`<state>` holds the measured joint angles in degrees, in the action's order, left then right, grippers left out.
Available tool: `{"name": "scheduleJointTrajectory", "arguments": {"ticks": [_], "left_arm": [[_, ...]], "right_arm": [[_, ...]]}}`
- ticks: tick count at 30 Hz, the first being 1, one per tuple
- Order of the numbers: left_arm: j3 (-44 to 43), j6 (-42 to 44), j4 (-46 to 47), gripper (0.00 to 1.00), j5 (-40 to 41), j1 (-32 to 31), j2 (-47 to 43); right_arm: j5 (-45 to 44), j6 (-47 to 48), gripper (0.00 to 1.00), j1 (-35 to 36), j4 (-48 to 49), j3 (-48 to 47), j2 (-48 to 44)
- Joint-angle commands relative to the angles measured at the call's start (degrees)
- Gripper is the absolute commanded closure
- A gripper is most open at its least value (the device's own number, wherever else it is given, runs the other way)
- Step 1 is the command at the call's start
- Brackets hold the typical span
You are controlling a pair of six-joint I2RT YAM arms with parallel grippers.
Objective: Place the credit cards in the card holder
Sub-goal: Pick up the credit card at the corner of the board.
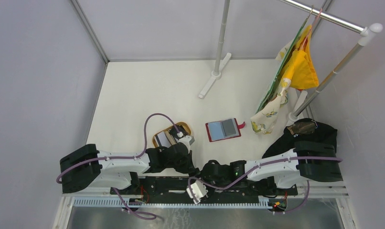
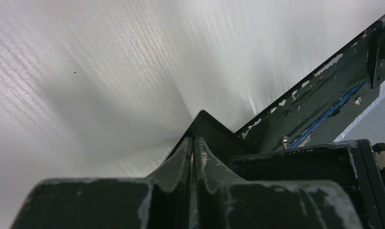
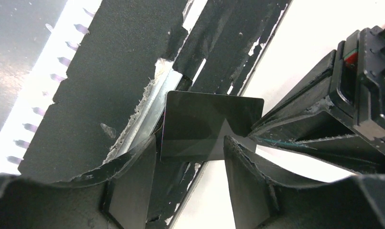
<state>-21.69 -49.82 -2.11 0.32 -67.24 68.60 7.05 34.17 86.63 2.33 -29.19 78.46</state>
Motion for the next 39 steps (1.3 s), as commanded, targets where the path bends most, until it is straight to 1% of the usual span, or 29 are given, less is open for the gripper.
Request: {"name": "scheduleJointTrajectory", "arguments": {"ticks": [1,6,13,16,20,29,39], "left_arm": [[0.54,0.92,-0.19,0.88,-0.71,0.01,1.25],[0.94,0.74,0.91,0.88,-1.94,0.01,1.43],[1.20,0.65,1.23,0.89,-2.48,0.03,2.35],[1.17,0.48,0.70,0.89,-2.12,0.08,1.72],[0.75,0.42,-0.70,0.89,-1.31,0.07,0.19],[0.07,0.52,-1.28,0.89,-1.20,0.06,-0.56],[0.08,0.69,0.26,0.89,-1.90,0.04,1.10]], "right_arm": [[-4.00,-0.43,0.41,1.51,1.28,-1.27,2.17],[-5.61,-1.38,0.47,1.78,1.37,-1.74,2.38],[-6.70,-2.25,0.59,1.79,0.70,-2.45,1.43],[-8.13,-2.38,0.64,1.79,0.57,-2.54,0.59],[-8.64,-2.49,0.68,1.79,0.22,-2.88,-0.26],[-7.22,-5.79,0.72,1.71,-0.39,-4.63,0.19],[-8.13,-10.35,0.72,1.63,0.13,-5.62,1.96]]}}
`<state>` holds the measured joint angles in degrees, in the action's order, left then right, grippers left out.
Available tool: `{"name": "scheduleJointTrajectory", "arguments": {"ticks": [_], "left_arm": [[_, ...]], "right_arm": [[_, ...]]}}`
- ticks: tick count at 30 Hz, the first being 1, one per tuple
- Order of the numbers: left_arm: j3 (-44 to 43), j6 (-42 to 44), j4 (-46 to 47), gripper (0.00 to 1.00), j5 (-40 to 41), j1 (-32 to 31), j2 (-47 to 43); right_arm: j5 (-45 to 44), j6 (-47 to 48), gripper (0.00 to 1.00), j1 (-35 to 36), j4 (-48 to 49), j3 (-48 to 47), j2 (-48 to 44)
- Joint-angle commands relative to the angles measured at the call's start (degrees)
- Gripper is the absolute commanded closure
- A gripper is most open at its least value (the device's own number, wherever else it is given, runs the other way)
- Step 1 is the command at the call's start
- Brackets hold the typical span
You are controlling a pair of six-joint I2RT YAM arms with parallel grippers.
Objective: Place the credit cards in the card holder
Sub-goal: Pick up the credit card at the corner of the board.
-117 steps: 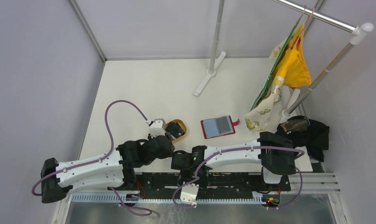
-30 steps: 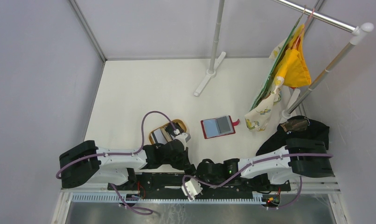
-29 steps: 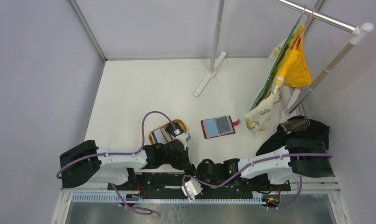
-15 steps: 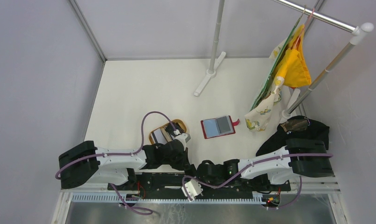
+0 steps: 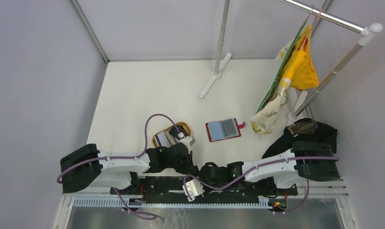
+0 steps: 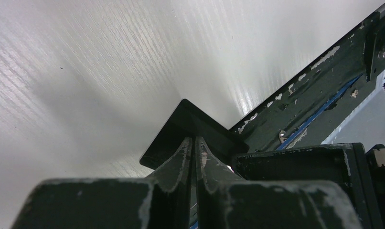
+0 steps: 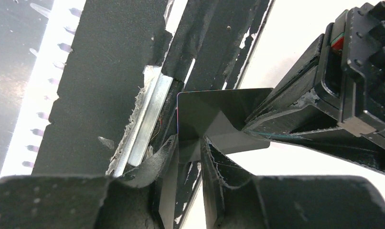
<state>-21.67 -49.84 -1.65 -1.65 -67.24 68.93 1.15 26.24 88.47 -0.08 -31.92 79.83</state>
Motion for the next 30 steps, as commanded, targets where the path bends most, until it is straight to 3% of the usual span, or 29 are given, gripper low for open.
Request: {"name": "scheduleJointTrajectory", "arguments": {"ticks": [1,7,22,28,30], "left_arm": [[0.13,0.71,-0.14,0.89,0.07,0.07,0.71],[0.58,0.71,-0.25,0.89,0.06,0.09,0.55],[-0.92,0.80,-2.38,0.89,1.37,0.19,-1.38],[-2.02,0.87,-3.13,0.88,3.12,0.32,-2.67],[-3.03,0.89,-4.14,0.88,4.70,0.34,-4.68]], "right_arm": [[-2.34,-2.34,0.73,-0.14,2.54,-2.88,0.44],[-4.45,-1.24,0.81,-0.31,2.36,-3.20,-1.05],[-6.15,1.61,0.83,-2.29,2.75,-1.96,-3.94],[3.09,1.22,0.67,-2.43,1.22,-3.07,-1.57],[4.04,1.43,0.66,-2.42,0.72,-3.30,-1.42]]}}
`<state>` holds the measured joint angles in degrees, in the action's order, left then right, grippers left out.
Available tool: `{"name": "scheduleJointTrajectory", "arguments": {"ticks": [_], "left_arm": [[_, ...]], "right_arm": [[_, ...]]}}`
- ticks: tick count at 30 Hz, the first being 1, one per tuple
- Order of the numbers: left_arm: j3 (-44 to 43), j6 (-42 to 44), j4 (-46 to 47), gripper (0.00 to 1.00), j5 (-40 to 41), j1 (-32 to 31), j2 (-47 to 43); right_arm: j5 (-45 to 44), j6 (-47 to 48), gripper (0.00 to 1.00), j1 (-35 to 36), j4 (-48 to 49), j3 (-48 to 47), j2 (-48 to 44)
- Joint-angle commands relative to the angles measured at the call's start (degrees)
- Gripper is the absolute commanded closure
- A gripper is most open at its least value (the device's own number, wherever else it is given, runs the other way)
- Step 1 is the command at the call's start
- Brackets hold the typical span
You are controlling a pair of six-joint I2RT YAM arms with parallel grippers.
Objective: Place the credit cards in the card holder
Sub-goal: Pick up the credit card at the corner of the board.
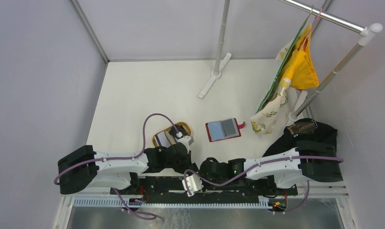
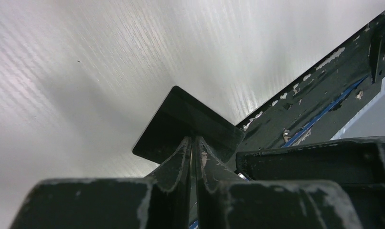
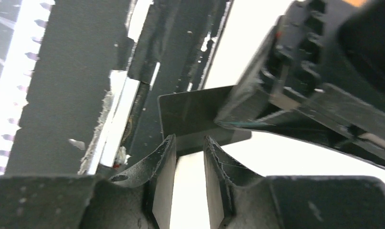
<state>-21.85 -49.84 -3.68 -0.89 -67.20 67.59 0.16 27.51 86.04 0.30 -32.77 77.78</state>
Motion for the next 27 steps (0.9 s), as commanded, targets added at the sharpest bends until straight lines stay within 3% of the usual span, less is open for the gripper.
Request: {"name": "scheduleJointTrajectory", "arguments": {"ticks": [1,9,14,19,27], "left_arm": [[-3.38,0.96,-2.89,0.87,5.00,0.31,-4.67],[-6.06,1.97,-7.88,0.81,12.89,2.40,-7.22],[-6.89,3.65,-7.54,0.75,12.06,3.65,-2.53],[-7.65,5.84,-7.62,0.68,11.28,4.16,0.20],[-7.77,9.00,-6.23,0.66,5.76,5.43,3.78]], "right_arm": [[5.38,0.39,0.66,0.01,0.41,-2.16,0.19],[7.55,2.37,0.62,-0.08,-0.19,-2.04,0.29],[6.83,2.63,0.54,-0.16,-0.21,-1.84,0.59],[6.73,2.70,0.53,-0.39,-0.10,-1.69,0.80],[6.34,2.79,0.52,-0.54,-0.09,-1.77,1.65]]}}
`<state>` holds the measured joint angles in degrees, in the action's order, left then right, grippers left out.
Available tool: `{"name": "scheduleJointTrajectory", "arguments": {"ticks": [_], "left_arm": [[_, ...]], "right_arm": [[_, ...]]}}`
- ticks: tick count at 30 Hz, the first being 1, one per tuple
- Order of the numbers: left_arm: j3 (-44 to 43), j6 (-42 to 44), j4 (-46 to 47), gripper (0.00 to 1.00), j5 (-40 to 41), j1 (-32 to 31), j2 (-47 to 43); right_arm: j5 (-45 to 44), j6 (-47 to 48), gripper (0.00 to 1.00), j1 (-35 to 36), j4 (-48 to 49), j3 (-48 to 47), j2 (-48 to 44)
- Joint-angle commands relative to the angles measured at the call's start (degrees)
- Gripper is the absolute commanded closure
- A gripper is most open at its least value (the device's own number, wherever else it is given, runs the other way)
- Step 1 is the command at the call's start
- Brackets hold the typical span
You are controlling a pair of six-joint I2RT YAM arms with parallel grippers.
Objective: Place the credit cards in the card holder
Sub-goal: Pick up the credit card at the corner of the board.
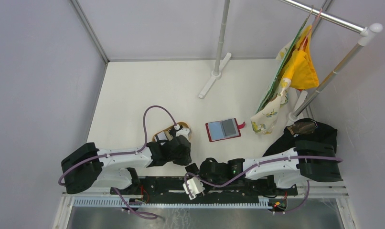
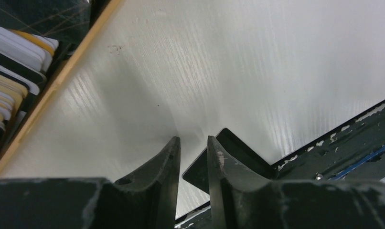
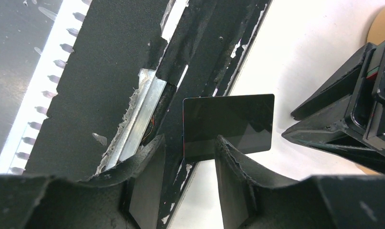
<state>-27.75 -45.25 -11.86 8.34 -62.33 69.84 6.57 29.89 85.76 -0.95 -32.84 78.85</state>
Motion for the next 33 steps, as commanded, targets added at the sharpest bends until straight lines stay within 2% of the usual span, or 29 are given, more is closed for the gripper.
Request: {"name": "scheduleJointTrajectory", "arguments": {"ticks": [1,12,33], "left_arm": [[-1.81,4.54,2.36,0.66,-4.48,0.50,1.99],[0.91,3.36,4.51,0.70,-12.09,0.48,3.13],[3.52,1.94,6.74,0.72,-14.90,0.21,2.98]], "right_arm": [[-0.24,0.47,0.51,-0.28,1.21,-1.71,0.61],[-2.42,0.39,0.39,-0.17,1.76,-1.64,1.39],[-7.38,-3.23,0.40,3.64,2.62,-2.33,4.49]]}}
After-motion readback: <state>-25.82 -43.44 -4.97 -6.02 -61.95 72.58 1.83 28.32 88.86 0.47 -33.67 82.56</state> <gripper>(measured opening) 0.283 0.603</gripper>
